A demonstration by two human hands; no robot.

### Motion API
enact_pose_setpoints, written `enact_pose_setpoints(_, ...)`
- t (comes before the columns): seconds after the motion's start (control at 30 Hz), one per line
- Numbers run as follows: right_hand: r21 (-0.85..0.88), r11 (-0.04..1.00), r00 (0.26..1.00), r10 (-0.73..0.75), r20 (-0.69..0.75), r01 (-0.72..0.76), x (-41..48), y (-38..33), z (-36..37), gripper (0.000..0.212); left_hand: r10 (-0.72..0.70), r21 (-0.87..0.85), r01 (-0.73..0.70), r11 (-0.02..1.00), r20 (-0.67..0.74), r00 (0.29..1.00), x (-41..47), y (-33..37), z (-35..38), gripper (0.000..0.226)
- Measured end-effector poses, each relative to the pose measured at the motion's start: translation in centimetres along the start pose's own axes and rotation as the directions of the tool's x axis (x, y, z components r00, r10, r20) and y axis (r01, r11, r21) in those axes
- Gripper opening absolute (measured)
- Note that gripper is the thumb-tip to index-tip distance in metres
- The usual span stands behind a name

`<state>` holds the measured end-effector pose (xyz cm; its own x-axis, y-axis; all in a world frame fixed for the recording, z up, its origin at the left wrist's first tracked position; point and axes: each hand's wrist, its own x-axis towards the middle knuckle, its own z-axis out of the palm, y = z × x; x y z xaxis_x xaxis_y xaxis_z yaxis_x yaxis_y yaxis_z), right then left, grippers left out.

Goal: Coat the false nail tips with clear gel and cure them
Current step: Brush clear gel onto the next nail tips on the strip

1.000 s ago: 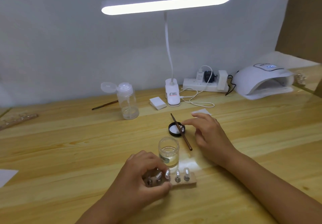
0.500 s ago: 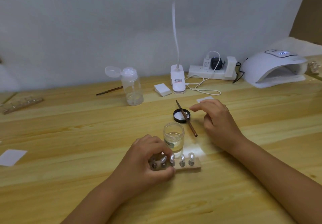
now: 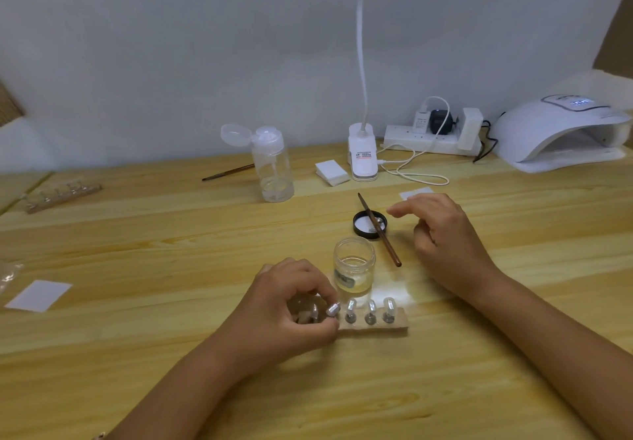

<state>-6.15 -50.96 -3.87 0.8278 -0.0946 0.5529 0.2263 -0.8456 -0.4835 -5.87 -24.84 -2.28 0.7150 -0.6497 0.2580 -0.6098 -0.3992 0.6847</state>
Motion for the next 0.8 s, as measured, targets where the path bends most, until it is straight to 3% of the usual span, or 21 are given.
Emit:
enact_pose_setpoints(0.23,-0.035,0.999,0.999,0.010,-0.030,-0.011,0.0,0.1,0.1,0.044,0.007,-0.041,-0.007,0.999,-0.011,1.000,0.1,-0.5,0.1,0.013)
enact_pose_setpoints(0.37,-0.085,0.989,0.979,0.108,-0.173,-0.124,-0.1,-0.5,-0.5,0.037,0.000,-0.049,0.000,0.999,-0.007,1.000,0.2,-0.6,0.0,0.015)
enact_pose_setpoints(0.43,-0.070,0.984,0.974,0.150,-0.171,-0.164,-0.1,-1.2,-1.5,0.037,-0.004,-0.047,0.004,0.999,0.000,1.000,0.2,-0.5,0.0,0.008)
enact_pose_setpoints(0.47,-0.011,0.984,0.978,0.174,-0.117,-0.176,-0.1,-1.7,-2.3,0.036,0.000,-0.031,0.000,1.000,0.001,1.000,0.1,-0.5,-0.1,0.009)
enact_pose_setpoints(0.53,0.159,0.961,0.969,0.207,0.131,-0.227,-0.3,-3.0,-4.5,0.038,0.009,0.028,-0.009,1.000,0.013,1.000,0.1,-0.3,-0.2,0.018)
enact_pose_setpoints(0.63,0.096,0.969,0.865,0.156,0.476,-0.227,-2.1,-4.6,-6.6,0.033,0.019,0.108,-0.023,0.994,0.037,0.999,0.0,-0.4,-0.3,0.026)
enact_pose_setpoints(0.73,-0.088,0.995,0.836,0.083,0.543,-0.042,-4.9,-5.3,-6.2,0.017,0.036,0.152,-0.043,0.987,0.048,0.998,0.0,-0.4,-0.2,0.019)
enact_pose_setpoints(0.8,-0.048,0.998,0.848,0.053,0.527,-0.032,-6.1,-5.5,-5.5,0.014,0.049,0.159,-0.056,0.986,0.051,0.998,-0.1,-0.4,-0.1,0.018)
